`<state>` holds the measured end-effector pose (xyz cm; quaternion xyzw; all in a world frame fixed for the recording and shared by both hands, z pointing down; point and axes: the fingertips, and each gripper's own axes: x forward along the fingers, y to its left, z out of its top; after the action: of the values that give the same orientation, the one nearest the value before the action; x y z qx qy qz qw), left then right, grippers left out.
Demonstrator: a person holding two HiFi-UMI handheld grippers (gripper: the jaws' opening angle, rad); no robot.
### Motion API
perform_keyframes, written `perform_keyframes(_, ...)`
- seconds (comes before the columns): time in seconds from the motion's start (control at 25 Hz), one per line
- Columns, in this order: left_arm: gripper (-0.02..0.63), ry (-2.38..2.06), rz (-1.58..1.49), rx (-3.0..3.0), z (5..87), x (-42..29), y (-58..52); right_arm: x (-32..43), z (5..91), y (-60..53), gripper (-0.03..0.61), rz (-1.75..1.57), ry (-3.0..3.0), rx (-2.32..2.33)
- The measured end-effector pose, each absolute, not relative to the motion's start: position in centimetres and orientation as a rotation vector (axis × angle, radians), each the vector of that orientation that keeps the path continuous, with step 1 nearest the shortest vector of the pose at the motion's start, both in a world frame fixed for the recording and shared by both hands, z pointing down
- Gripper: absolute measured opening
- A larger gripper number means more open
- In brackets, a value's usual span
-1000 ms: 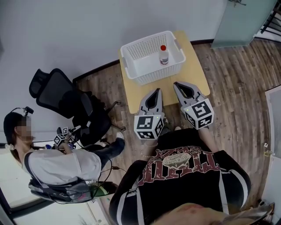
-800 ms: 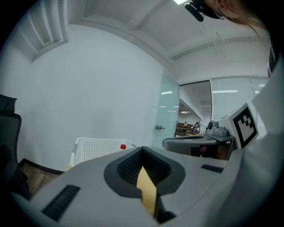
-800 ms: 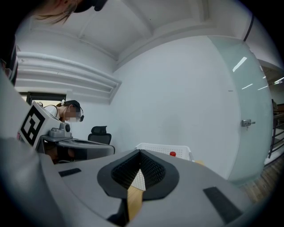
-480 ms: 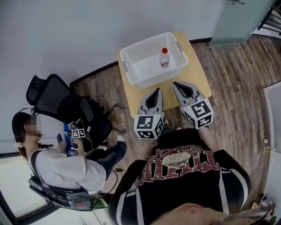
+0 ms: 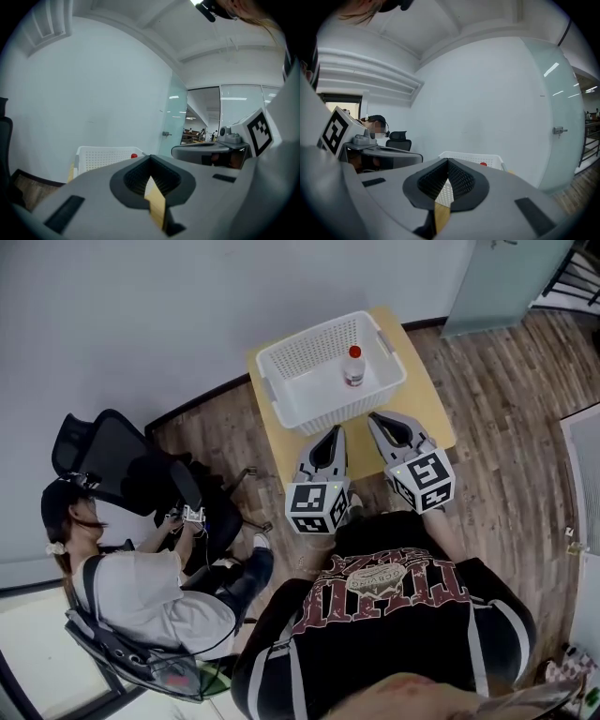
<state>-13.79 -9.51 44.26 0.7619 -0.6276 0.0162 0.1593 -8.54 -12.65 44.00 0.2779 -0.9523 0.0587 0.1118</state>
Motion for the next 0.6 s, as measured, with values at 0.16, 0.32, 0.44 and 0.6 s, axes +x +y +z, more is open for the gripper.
perform_keyframes(0.16, 0.032, -1.783, 0.047, 2.196, 44.4, -14.9, -10.3, -9.5, 44.3, -13.4, 0.017, 0.17, -2.794, 0.842)
perform_keyframes(0.32, 0.032, -1.773, 0.052, 2.21, 44.4, -15.9, -11.0, -10.7, 44.3, -14.0, 0.017, 0.182, -2.8, 0.855)
perform_keyframes(0.44, 0.032, -1.768, 0.056, 2.22, 44.4, -16.5, -11.5, -11.4, 44.4, -14.5, 0.017, 0.182, -2.8, 0.862)
perform_keyframes(0.6, 0.032, -1.75, 0.061, 2.227, 44.8, -17.1, -12.3, -11.9, 44.7, -14.8, 0.017, 0.18, -2.79, 0.88)
